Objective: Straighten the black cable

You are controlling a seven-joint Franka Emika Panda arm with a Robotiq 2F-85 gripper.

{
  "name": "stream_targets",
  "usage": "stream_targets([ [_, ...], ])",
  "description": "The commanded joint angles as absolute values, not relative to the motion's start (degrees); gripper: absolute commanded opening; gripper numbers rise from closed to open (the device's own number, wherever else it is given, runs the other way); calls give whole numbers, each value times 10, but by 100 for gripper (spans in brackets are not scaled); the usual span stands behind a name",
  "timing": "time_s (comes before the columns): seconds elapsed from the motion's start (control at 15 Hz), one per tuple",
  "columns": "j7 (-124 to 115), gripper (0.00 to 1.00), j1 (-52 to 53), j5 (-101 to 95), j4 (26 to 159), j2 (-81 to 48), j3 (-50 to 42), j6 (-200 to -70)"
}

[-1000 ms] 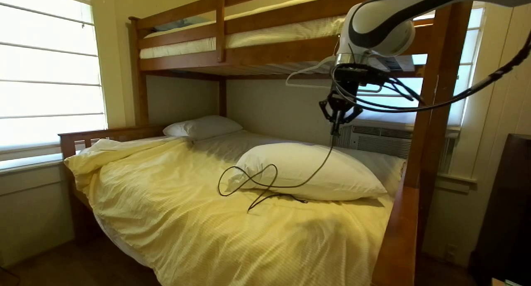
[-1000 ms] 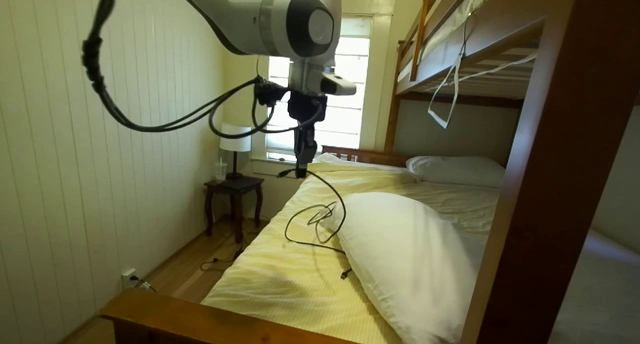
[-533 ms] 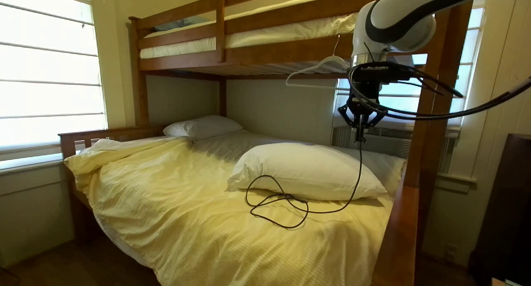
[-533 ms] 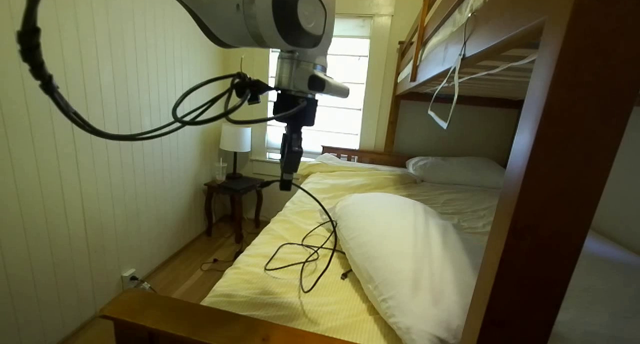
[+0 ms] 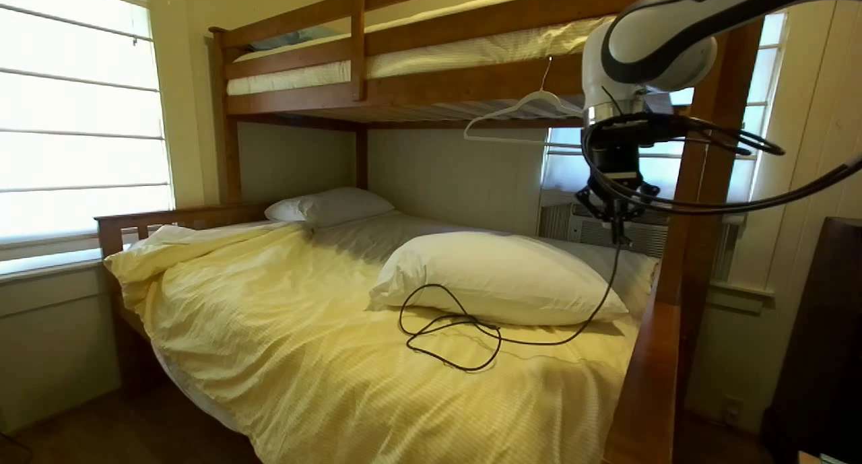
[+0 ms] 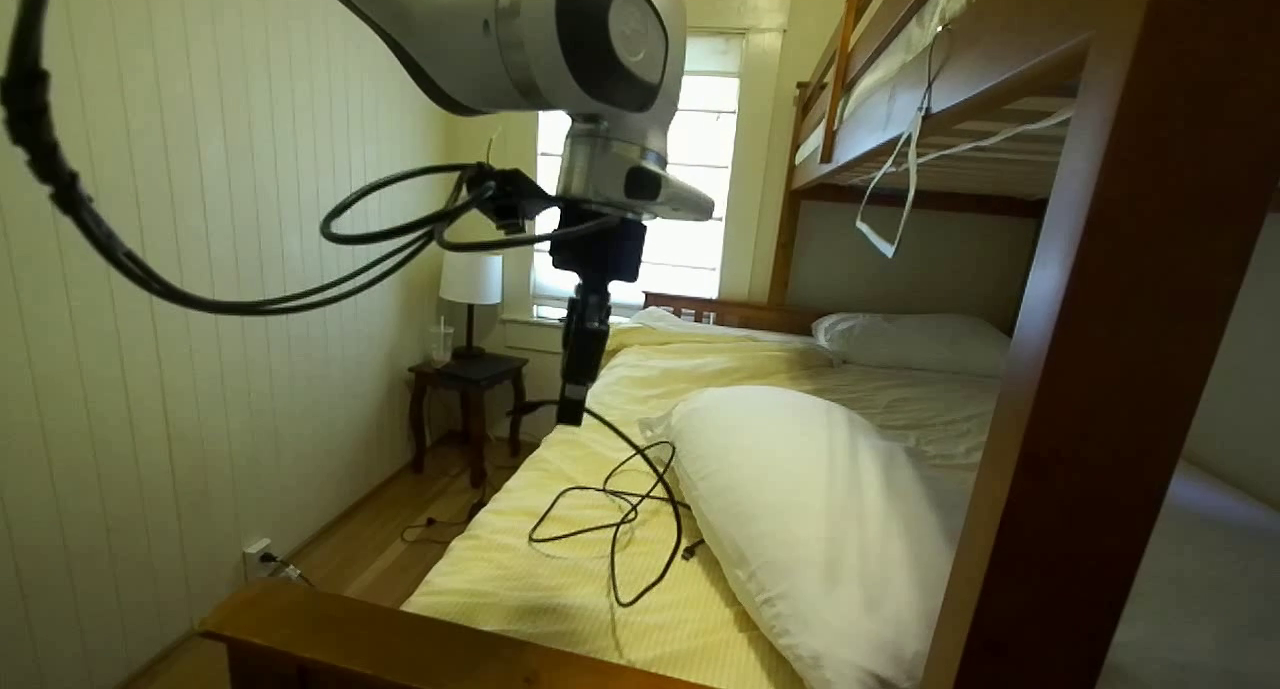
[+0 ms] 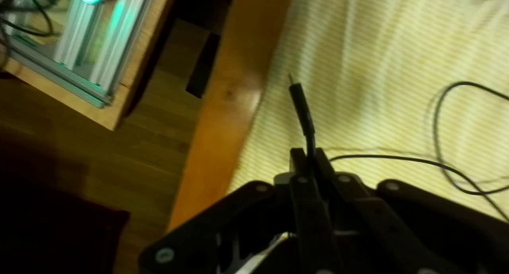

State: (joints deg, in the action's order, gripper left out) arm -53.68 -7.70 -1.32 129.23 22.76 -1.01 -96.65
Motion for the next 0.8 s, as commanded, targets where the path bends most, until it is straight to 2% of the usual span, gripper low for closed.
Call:
stream_targets([
  [0.0, -580, 1, -121, -40, 1379, 333, -20, -868],
  [0.47, -588, 1, -219, -116, 1469, 472, -55, -575],
  [0.53, -582, 6, -200, -83, 1423, 415, -47, -614],
  [0.73, -582, 6, -221, -106, 1455, 456, -56, -582],
])
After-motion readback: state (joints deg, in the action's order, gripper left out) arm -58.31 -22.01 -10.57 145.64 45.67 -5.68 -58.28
